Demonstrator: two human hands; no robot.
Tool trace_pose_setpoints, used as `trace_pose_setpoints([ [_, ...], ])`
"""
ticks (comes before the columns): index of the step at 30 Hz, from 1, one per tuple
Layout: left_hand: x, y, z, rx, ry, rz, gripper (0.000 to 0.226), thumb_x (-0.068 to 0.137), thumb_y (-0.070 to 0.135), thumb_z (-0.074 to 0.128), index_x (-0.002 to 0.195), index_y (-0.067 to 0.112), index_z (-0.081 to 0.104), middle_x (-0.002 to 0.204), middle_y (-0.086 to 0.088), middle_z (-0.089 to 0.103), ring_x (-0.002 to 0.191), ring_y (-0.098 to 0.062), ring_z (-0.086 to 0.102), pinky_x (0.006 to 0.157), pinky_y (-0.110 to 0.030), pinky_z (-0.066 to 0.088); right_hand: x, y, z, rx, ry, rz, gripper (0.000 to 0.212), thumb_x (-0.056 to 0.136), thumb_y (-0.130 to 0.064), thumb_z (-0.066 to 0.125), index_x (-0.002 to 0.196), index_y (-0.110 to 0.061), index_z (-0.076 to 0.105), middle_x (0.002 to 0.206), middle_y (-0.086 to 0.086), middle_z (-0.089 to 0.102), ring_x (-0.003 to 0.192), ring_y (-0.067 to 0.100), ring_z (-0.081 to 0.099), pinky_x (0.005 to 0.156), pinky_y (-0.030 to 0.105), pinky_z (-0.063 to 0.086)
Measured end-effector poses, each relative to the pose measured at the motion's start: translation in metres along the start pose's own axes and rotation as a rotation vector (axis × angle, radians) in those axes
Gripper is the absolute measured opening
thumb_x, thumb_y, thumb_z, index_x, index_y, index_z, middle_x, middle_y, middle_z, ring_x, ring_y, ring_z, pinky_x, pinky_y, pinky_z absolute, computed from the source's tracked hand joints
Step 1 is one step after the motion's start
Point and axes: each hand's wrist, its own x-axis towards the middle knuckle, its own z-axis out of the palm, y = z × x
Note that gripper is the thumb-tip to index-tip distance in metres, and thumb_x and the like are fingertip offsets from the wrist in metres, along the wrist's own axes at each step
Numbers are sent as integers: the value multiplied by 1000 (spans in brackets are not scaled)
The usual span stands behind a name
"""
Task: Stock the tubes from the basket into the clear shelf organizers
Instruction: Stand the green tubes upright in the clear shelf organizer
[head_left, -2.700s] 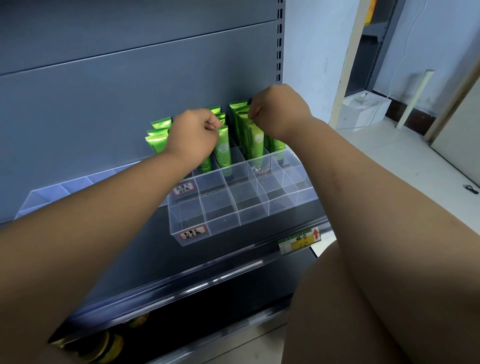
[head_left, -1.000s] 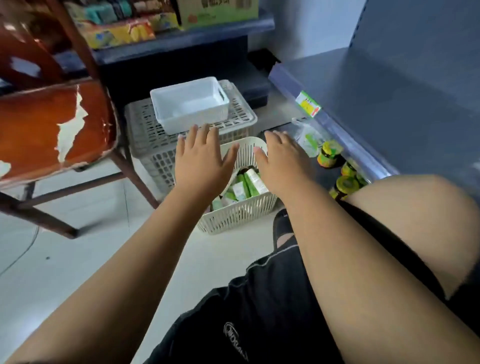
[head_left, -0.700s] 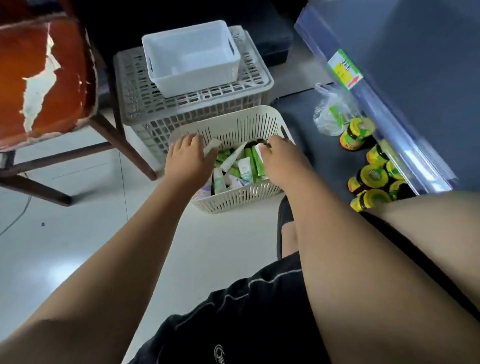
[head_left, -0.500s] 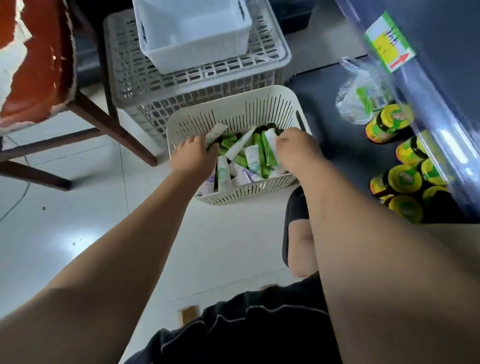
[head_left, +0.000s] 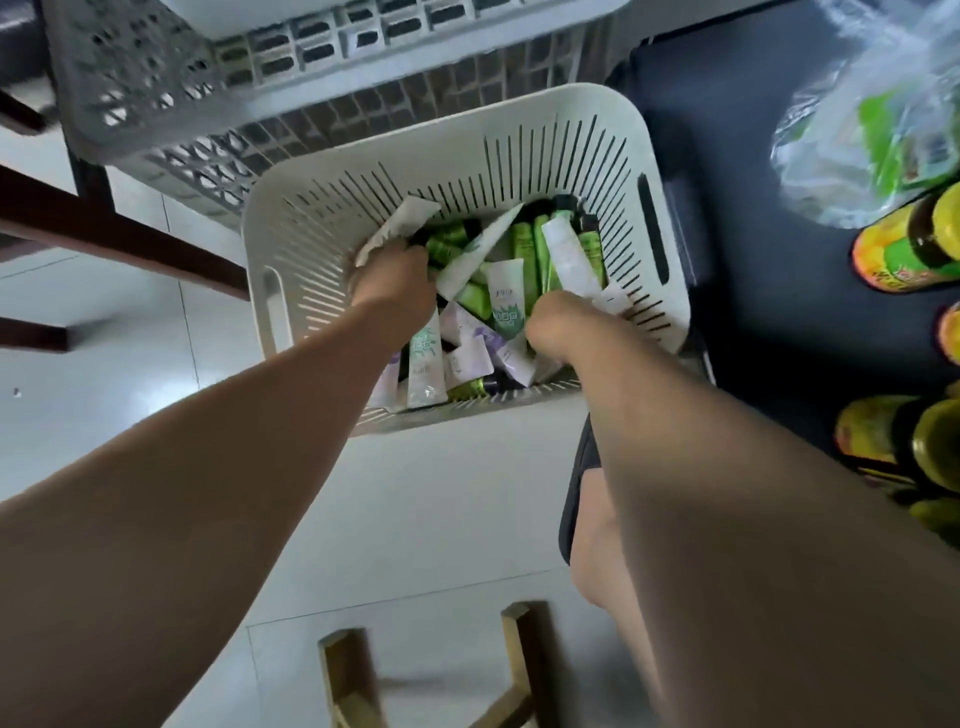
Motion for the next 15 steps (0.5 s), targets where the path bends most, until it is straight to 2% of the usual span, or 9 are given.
trace_pose_setpoints([
  [3, 6, -2, 9, 120, -2, -20, 28, 97, 28, 48, 115, 15, 65, 127, -10, 57, 114, -36, 54, 95, -53, 48, 17, -4, 4, -114, -94, -33, 11, 97, -10, 50, 100, -4, 58, 100, 15, 61, 90, 31, 59, 82, 40, 50],
  [4, 6, -2, 10, 176, -23, -25, 31, 96, 28, 47, 119, 16, 64, 130, -10, 54, 117, -37, 51, 97, -55, 46, 21, -6, 3, -129, -107, -45, 17, 97, -13, 50, 108, -5, 60, 104, 16, 62, 95, 33, 61, 86, 41, 52],
  [7, 12, -1, 9, 297, -116, -29, 38, 94, 28, 43, 127, 18, 61, 135, -10, 50, 125, -37, 45, 101, -59, 43, 28, -14, 1, -227, -165, -42, 28, 96, -17, 54, 122, -7, 58, 97, 11, 57, 101, 32, 60, 88, 43, 50],
  [9, 18, 2, 5, 292, -163, -21, 36, 92, 28, 46, 122, 18, 63, 131, -9, 54, 122, -34, 51, 100, -58, 46, 30, -19, 3, -283, -173, -36, 46, 94, -21, 59, 139, -14, 53, 114, 11, 58, 117, 36, 54, 90, 47, 45],
  [11, 23, 6, -2, 213, -221, -18, 31, 90, 27, 50, 117, 17, 61, 123, -7, 60, 114, -30, 57, 97, -52, 49, 34, -19, 6, -317, -131, -22, 55, 94, -23, 61, 147, -20, 47, 140, 14, 53, 130, 38, 48, 96, 49, 45],
  [13, 25, 10, -8, 130, -301, 26, 29, 92, 24, 51, 117, 13, 61, 117, -7, 64, 101, -24, 57, 86, -37, 48, 34, -15, 7, -336, -107, 25, 54, 94, -22, 62, 146, -14, 49, 142, 15, 52, 130, 37, 49, 87, 45, 45],
  [15, 26, 11, -14, 102, -344, 84, 28, 92, 26, 55, 114, 12, 65, 114, -8, 67, 95, -21, 56, 79, -32, 45, 35, -11, 13, -374, -86, 66, 53, 95, -17, 61, 145, -8, 47, 145, 16, 49, 132, 35, 48, 91, 42, 46],
])
